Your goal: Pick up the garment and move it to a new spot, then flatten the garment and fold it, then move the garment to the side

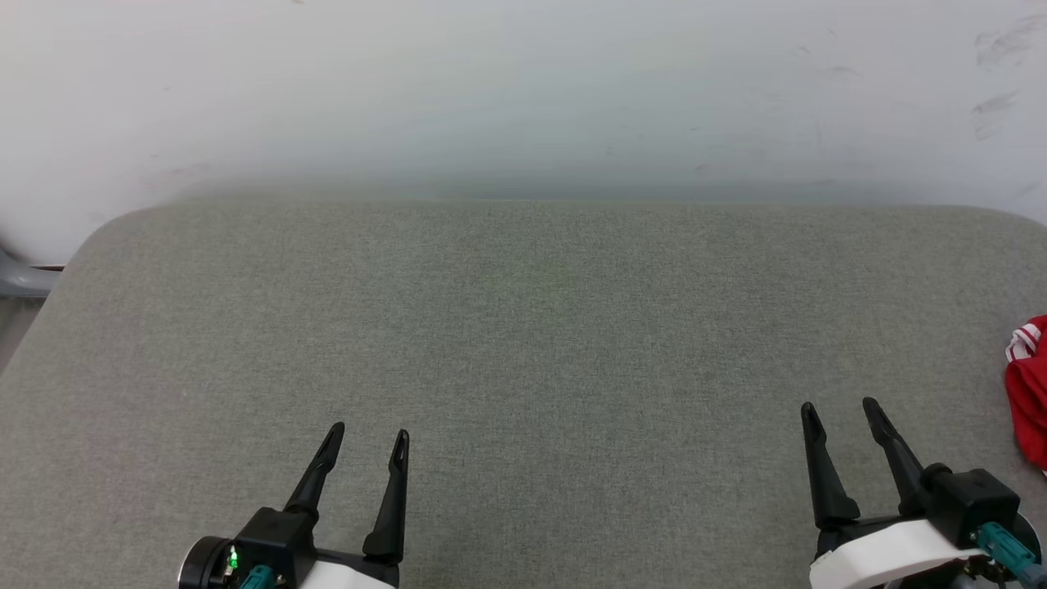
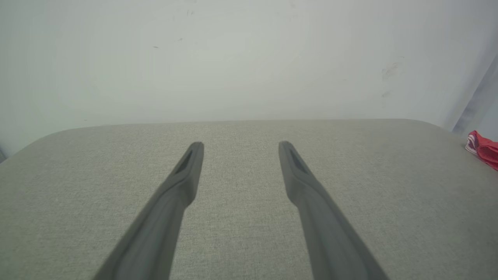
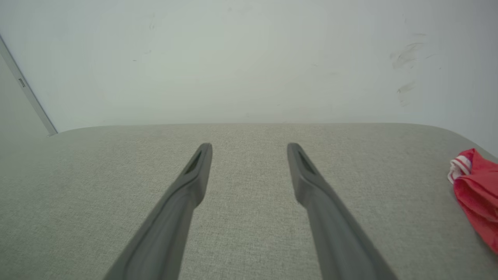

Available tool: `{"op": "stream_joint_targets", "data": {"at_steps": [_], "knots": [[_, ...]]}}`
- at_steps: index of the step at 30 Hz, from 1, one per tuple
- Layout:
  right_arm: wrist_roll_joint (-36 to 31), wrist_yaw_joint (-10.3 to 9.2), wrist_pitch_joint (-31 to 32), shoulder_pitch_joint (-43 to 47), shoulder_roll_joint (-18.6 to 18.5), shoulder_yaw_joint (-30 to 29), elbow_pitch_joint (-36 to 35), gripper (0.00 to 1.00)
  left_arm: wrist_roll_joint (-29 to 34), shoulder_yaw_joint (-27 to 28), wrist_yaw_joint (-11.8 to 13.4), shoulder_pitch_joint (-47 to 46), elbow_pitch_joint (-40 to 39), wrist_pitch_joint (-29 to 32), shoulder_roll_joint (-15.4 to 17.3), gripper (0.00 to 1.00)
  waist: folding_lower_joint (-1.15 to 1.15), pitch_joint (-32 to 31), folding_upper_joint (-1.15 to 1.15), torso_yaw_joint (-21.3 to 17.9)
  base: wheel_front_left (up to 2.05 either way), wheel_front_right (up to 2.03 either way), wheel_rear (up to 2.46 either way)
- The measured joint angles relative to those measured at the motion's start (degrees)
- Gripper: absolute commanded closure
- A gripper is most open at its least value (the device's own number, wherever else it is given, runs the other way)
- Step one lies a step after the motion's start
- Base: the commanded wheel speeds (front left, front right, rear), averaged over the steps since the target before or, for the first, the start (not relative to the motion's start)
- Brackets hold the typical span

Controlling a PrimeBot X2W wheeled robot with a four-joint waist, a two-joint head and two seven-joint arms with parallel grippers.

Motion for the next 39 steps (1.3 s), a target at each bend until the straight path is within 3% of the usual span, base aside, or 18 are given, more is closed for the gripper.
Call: {"op": "stream_joint_targets", "data": {"at_steps": [4,5,9,39], "knots": [[0.0,0.00,0.0,0.0,0.0,0.1,-0.1,0.00,-0.5,-0.1,0.2,0.0,-0.5,0.0,0.0,0.00,0.00,0.0,0.00,0.2,0.00,0.00,0.00],[0.0,0.01,0.0,0.1,0.0,0.1,0.1,1.00,-0.9,-0.1,0.2,0.0,-0.3,0.0,0.0,1.00,0.00,0.1,0.00,0.3,0.00,0.00,0.00],[0.4,0.01,0.4,0.8,0.1,0.1,2.1,1.00,-1.5,-0.2,0.2,1.0,1.7,0.3,0.0,1.00,0.01,0.1,0.00,0.3,0.00,0.00,0.00],[30.4,0.01,8.0,-0.6,0.3,-1.9,2.6,1.00,-33.9,1.8,0.0,-2.5,5.2,6.3,1.3,1.00,0.00,0.1,0.00,-0.3,0.00,0.00,0.00]]}}
